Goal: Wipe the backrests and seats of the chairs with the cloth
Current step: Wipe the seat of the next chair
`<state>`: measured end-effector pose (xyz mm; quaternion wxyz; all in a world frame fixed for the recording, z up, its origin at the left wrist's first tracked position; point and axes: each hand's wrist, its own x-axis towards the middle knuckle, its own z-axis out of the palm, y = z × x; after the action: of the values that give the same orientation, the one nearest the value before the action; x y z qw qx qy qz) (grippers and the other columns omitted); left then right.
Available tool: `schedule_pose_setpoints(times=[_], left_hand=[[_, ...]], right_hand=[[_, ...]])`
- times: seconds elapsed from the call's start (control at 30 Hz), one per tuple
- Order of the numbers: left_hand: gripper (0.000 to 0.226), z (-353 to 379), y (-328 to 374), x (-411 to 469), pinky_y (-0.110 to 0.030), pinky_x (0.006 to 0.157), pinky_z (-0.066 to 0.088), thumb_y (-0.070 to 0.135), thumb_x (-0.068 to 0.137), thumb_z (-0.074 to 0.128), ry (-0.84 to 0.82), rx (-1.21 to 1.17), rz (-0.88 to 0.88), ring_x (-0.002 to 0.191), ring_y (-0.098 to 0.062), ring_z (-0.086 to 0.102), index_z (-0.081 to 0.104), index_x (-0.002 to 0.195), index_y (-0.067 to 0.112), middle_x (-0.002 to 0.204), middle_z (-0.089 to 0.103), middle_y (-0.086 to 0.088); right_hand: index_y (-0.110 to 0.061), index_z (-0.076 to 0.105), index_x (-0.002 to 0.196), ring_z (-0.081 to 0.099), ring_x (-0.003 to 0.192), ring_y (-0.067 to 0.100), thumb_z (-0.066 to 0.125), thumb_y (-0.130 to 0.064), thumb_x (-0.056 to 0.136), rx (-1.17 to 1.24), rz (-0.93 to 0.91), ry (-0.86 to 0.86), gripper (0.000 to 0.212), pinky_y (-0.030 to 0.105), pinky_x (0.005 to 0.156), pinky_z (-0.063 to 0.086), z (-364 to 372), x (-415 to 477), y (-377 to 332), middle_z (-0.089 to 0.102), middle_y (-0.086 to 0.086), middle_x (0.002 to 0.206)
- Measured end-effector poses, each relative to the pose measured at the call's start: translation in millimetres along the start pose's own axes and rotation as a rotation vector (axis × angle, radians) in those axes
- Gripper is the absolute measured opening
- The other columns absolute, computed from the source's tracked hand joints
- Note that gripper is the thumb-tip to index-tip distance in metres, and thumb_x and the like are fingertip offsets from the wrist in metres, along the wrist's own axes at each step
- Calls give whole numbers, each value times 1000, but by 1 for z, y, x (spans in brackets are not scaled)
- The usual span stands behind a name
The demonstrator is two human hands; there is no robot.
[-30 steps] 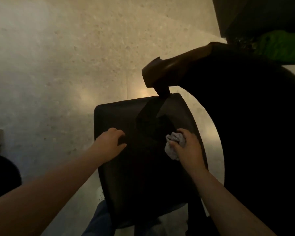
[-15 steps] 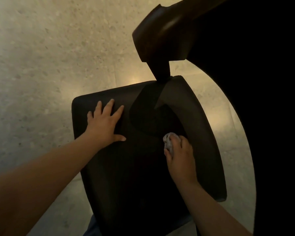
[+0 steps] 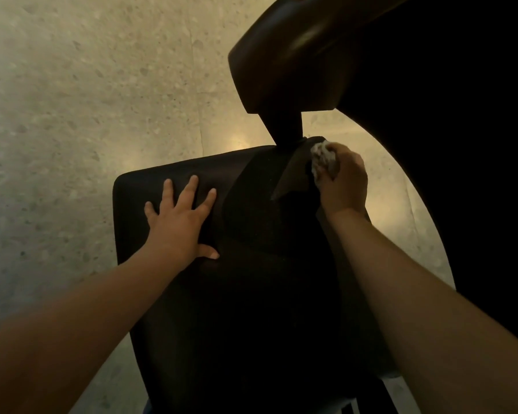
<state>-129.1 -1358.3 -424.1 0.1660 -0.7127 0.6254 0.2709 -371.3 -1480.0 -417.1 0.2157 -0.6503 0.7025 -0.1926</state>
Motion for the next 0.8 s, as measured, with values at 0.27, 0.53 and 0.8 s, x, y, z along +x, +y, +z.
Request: schedule_pose_setpoints(times=[0.27, 0.53, 0.8], left_hand=[[122, -2, 3, 0, -67, 112, 3, 60, 67, 76, -18, 11, -11, 142, -39, -25, -9, 151, 41, 156, -28, 4], [122, 0, 6, 0, -66, 112, 2, 61, 67, 76, -19, 25, -16, 142, -39, -26, -11, 151, 42, 156, -30, 4], [123, 2, 5, 3, -66, 112, 2, 62, 67, 75, -31, 49, -38, 142, -39, -27, -14, 149, 42, 153, -32, 5]], right_hand=[[-10, 61, 122, 56, 109, 15, 62, -22, 93, 44, -24, -120, 31, 18, 88, 43, 21, -22, 4, 59, 8, 122], [-16, 62, 120, 56, 106, 16, 64, -22, 91, 68, -97, -166, 30, 3, 78, 36, -1, -28, 11, 60, 6, 118], [-14, 55, 134, 47, 123, 25, 61, -17, 94, 98, 36, -33, 41, 29, 101, 38, 29, 23, 7, 56, 7, 133]])
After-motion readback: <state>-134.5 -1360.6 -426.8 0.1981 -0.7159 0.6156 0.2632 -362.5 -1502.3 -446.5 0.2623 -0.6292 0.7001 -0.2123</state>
